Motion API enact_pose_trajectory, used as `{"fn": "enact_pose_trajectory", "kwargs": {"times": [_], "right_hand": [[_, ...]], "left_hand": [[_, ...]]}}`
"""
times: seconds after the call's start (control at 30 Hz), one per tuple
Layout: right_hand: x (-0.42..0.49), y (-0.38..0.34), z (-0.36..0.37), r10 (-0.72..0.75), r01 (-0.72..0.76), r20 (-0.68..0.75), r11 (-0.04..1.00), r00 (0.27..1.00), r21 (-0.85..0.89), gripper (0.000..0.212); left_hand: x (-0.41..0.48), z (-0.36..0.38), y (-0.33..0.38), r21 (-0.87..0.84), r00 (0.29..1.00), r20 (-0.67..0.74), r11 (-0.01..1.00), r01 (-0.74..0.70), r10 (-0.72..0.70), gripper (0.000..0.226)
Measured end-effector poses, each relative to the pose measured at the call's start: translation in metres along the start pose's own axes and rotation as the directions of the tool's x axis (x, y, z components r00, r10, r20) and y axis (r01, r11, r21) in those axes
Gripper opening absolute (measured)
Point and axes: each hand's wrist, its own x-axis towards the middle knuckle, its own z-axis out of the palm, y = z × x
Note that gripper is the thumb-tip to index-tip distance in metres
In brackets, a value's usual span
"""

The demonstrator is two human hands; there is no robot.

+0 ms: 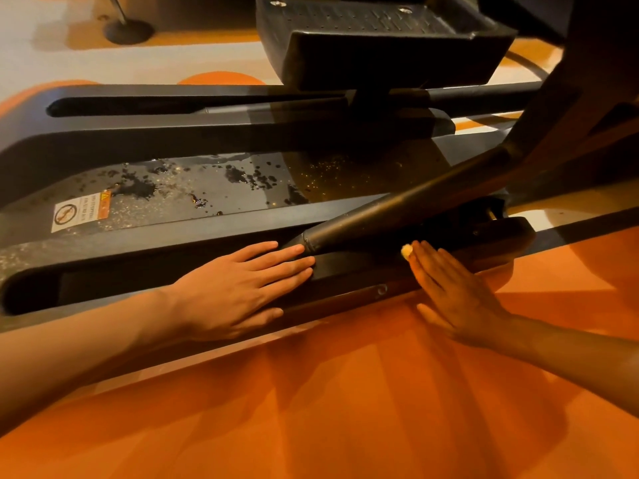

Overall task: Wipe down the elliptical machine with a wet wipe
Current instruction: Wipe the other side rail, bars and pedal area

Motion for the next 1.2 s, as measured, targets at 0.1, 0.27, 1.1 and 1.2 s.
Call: {"fn": "enact_pose_trajectory", "kwargs": {"times": [0.1,0.27,1.1,1.2], "right_hand": [[0.007,-0.028,0.009,0.078,-0.078,-0.024,0.997,0.997,0.013,0.089],[0.053,-0.097,0.008,-0.125,0.126,-0.085,0.992,0.988,-0.001,0.091],[0.03,-0.069,0.009,-0.11,0.11,-0.04,0.994,0.993,0.0,0.092],[0.032,-0.067,0.013,-0.24,0.235,-0.06,0.968,0.969,-0.089,0.089]], "left_hand": [[0.0,0.001,0.0,-0.011,1.0,-0.003,1.0,0.002,-0.002,0.063],[0.001,0.002,0.0,-0.019,1.0,-0.005,1.0,0.003,-0.003,0.064],[0.001,0.004,-0.001,-0.011,1.0,-0.019,1.0,0.008,-0.008,0.065],[0.001,0.004,-0.001,-0.01,1.0,-0.015,1.0,0.01,-0.01,0.065]]}}
